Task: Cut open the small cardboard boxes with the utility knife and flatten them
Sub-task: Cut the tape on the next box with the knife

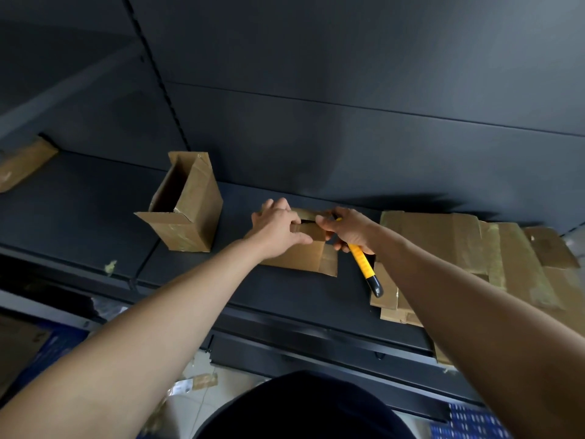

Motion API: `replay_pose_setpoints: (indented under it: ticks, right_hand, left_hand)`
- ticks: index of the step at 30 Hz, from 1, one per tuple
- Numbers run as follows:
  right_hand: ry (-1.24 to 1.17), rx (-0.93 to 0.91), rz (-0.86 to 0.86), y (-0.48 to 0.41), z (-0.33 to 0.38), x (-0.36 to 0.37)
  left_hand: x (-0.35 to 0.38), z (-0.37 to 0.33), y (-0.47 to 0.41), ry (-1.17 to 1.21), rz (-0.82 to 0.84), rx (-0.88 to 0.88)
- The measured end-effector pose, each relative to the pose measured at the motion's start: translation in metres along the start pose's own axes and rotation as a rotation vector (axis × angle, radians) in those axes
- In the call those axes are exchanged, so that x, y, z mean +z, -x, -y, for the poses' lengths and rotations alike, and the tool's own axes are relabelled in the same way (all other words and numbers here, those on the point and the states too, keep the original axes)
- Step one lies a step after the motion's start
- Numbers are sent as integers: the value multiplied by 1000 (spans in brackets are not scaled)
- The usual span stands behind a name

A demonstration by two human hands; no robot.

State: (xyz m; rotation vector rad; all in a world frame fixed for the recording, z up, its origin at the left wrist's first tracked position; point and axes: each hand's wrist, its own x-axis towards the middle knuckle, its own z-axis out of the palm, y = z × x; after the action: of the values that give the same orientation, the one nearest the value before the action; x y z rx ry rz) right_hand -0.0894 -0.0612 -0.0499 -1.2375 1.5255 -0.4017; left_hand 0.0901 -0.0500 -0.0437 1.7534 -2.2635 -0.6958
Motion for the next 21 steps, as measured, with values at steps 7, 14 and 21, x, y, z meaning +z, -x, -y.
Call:
replay_pose_setpoints:
  ticks: [7,14,21]
  right_hand:
    - [-119,134,-49,10,5,-20]
    - [-135,21,-3,24,1,-34]
    - [2,-34,-35,18,6,-18]
  left_hand:
    - [-11,-8,-9,-43,61,-45]
    - [-16,-11,-12,-57,60,-52]
    - [-20,-12,-11,-48,115,-5]
